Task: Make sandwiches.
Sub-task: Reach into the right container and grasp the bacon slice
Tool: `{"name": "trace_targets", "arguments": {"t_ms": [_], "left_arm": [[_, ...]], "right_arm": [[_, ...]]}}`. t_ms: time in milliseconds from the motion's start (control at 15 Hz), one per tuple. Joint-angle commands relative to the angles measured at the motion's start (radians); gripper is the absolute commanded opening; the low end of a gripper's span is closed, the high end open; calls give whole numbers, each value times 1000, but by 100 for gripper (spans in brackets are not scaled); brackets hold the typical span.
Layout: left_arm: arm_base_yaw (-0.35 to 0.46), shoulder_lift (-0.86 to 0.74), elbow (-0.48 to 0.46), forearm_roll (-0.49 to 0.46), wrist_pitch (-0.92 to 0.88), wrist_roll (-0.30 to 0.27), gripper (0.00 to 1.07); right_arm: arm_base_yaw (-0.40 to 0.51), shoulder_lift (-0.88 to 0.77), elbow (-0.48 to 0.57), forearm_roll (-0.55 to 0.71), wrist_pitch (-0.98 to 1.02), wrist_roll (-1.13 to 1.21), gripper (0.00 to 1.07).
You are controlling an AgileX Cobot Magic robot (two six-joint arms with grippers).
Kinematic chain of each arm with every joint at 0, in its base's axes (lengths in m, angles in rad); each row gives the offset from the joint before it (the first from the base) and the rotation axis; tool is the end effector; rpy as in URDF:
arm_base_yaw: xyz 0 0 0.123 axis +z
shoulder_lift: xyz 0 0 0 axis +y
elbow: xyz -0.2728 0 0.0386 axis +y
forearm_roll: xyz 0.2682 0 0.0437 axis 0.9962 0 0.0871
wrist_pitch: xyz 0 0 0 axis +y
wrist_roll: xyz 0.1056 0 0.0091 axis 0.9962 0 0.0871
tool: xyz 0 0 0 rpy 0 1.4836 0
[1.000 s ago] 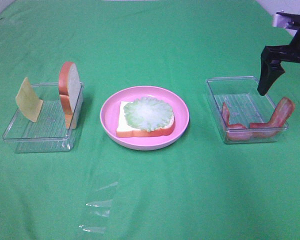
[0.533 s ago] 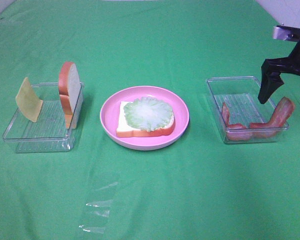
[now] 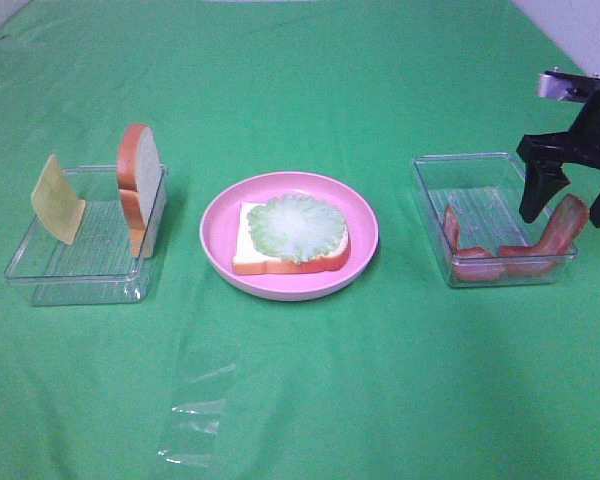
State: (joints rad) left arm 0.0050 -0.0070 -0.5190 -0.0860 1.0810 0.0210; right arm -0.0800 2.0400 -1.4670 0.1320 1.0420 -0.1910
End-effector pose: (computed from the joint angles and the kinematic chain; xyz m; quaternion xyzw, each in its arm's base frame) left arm 0.0313 -0.0079 0.2845 0.0095 0.8509 -0.0361 0.5240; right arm 0.4113 -0.0209 0.1350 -0.0233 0.9978 0.0542 0.0290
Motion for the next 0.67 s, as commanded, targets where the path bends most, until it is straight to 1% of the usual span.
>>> {"name": "trace_targets", "arguments": {"t_ms": [67, 200, 267, 667], "left_arm": [[-2, -1, 1, 2, -4, 1, 100], [-2, -1, 1, 2, -4, 1, 100], [-2, -1, 1, 2, -4, 1, 100], [-2, -1, 1, 2, -4, 1, 100]], "right_arm": [[-2, 2, 4, -6, 7, 15, 60], [-2, 2, 4, -7, 13, 15, 42], [-2, 2, 4, -11, 18, 15, 39], [-2, 2, 4, -22, 24, 15, 39]]}}
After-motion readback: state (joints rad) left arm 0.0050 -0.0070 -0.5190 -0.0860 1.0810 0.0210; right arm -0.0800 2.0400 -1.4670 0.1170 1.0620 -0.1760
